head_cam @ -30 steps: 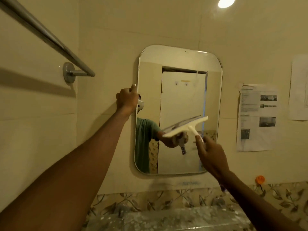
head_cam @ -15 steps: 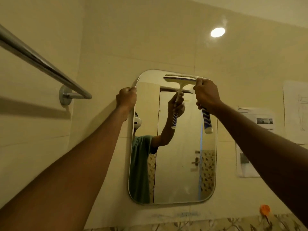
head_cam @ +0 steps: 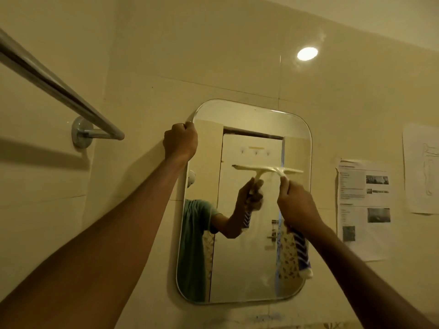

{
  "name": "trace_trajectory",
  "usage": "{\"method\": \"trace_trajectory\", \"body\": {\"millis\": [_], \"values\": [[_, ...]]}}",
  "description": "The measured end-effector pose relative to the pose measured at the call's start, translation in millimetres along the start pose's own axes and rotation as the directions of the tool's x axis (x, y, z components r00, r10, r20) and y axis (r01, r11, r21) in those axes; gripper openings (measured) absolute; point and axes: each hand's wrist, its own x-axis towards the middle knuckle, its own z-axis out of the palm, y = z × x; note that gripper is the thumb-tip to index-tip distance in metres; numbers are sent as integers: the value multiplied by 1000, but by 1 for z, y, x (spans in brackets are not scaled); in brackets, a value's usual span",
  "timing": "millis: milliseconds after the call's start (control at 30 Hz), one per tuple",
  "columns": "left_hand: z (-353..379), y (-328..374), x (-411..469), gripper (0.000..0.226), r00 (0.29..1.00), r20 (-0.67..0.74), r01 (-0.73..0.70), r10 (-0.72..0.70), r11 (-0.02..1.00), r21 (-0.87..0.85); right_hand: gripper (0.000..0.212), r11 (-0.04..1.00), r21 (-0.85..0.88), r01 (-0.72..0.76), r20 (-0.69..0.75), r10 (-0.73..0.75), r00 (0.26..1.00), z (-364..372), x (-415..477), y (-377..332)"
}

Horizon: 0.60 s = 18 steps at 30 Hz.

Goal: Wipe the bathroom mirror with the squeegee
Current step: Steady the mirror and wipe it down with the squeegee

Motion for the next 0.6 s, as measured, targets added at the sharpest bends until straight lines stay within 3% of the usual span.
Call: {"method": "trace_trajectory", "body": {"millis": [133,233,400,500,600], "values": [[1,0,-3,40,999,-28,-18,19,1000,22,44,998,60,-16,18,15,1000,-18,12,-7],[2,-2,-5,37,996,-61,-55,58,998,39,42,995,97,21,-55,-16,998,-37,60,-38],[5,-5,-7,36,993,-72,-96,98,995,33,39,999,45,-17,-63,20,998,-64,119,-80],[4,-6,-4,34,997,-47,-67,68,997,29,38,1000,-28,11,-35,-12,999,-53,100,-67],[2,-8,-2,37,998,-20,-57,58,998,17,45,997,72,-11,-29,13,999,-21,49,-31]]}}
